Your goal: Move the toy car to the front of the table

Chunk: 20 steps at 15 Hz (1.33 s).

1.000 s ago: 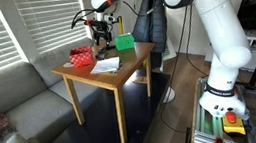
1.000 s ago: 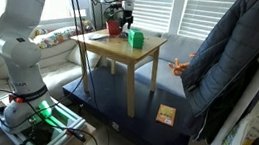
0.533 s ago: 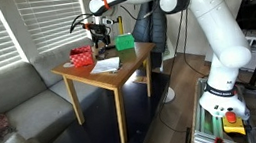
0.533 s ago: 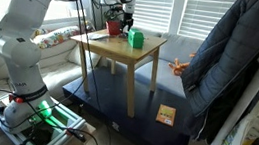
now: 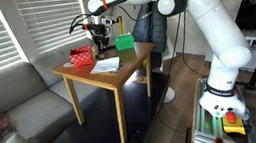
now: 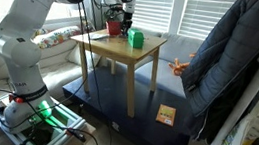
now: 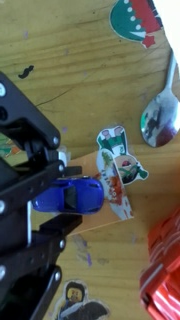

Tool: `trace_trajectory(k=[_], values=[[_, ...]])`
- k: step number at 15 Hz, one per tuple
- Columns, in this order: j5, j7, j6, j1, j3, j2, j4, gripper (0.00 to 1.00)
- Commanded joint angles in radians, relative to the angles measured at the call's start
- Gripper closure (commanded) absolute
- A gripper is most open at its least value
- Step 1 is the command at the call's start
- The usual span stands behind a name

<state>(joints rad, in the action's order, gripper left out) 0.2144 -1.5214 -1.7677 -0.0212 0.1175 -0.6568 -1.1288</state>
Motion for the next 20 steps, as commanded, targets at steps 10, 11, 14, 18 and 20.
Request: trace_trajectory(k=[10, 11, 14, 18, 20], values=[[-0.005, -0.007, 0.051, 0.003, -0.003, 0.045, 0.01, 0.9], [-0.004, -0.006, 0.056, 0.002, -0.002, 0.062, -0.006, 0.9], [-0.01, -0.012, 0.065, 0.006, 0.004, 0.111, -0.054, 0.9], [-0.011, -0.023, 0.045, 0.012, 0.007, 0.192, -0.154, 0.9], [-0.014, -0.022, 0.018, 0.018, 0.007, 0.253, -0.24, 0.9]])
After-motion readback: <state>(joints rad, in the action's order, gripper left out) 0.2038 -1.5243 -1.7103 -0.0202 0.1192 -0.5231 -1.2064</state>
